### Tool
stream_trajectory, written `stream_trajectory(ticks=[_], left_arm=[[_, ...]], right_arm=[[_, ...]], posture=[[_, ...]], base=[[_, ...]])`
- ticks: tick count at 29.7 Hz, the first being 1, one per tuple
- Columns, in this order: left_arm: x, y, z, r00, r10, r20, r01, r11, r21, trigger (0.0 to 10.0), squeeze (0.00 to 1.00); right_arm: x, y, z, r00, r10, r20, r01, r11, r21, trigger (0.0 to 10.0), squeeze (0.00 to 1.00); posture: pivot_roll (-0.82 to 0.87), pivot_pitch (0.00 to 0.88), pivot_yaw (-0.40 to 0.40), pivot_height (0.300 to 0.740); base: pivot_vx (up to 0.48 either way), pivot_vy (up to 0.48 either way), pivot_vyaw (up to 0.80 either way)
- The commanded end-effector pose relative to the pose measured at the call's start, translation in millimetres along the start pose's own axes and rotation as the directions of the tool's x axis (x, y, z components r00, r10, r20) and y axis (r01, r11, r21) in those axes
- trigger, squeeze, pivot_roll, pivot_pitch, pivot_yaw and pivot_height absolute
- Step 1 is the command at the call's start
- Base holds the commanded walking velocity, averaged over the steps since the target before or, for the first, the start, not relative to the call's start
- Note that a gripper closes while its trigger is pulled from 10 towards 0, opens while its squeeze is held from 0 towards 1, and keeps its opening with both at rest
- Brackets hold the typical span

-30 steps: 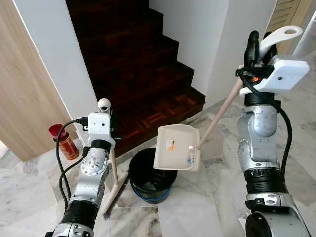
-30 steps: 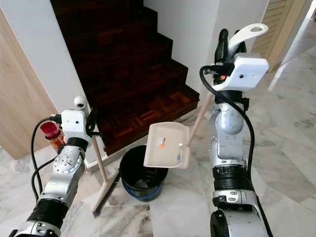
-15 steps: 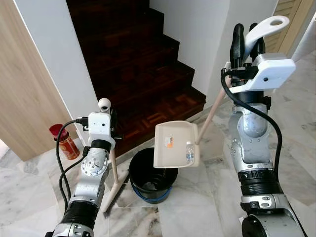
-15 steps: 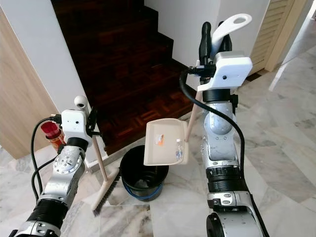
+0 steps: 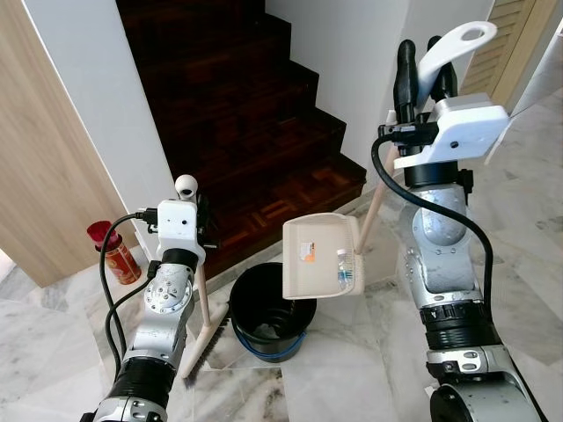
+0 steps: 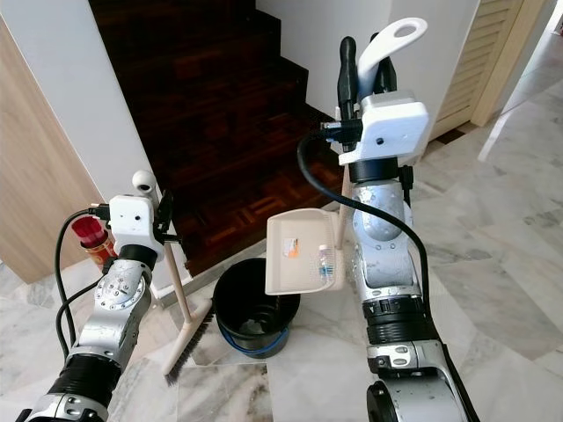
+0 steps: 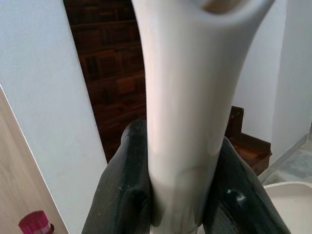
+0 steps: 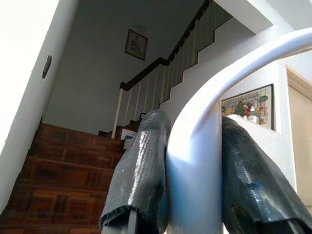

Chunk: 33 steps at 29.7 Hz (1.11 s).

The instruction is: Sweep floor

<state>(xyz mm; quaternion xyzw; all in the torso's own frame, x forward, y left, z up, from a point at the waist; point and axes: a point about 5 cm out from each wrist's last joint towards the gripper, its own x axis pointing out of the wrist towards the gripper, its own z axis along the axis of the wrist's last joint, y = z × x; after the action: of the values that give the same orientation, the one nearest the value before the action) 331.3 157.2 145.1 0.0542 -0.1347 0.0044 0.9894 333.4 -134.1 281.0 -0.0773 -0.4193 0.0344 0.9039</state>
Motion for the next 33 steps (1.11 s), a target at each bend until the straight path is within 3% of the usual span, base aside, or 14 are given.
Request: stream_trajectory(ticks=[1, 33], left_arm=[[1.7, 0.7, 8, 0.999, -0.001, 0.053, 0.0, 1.0, 0.018, 10.0, 0.0], [-0.5, 2.0, 7, 0.998, 0.024, 0.05, -0.025, 1.0, 0.019, 10.0, 0.0]], right_arm=[[8.6, 2.7, 26, 0.989, 0.013, 0.146, -0.011, 1.0, -0.011, 10.0, 0.0], [8.4, 15.6, 28, 0.981, 0.106, 0.159, -0.088, 0.989, -0.12, 10.0, 0.0]], posture=[[-0.01, 0.0, 0.031, 0.74], [-0.01, 0.0, 0.012, 0.74]], base=[[0.0, 0.0, 0.0], [0.0, 0.0, 0.0]])
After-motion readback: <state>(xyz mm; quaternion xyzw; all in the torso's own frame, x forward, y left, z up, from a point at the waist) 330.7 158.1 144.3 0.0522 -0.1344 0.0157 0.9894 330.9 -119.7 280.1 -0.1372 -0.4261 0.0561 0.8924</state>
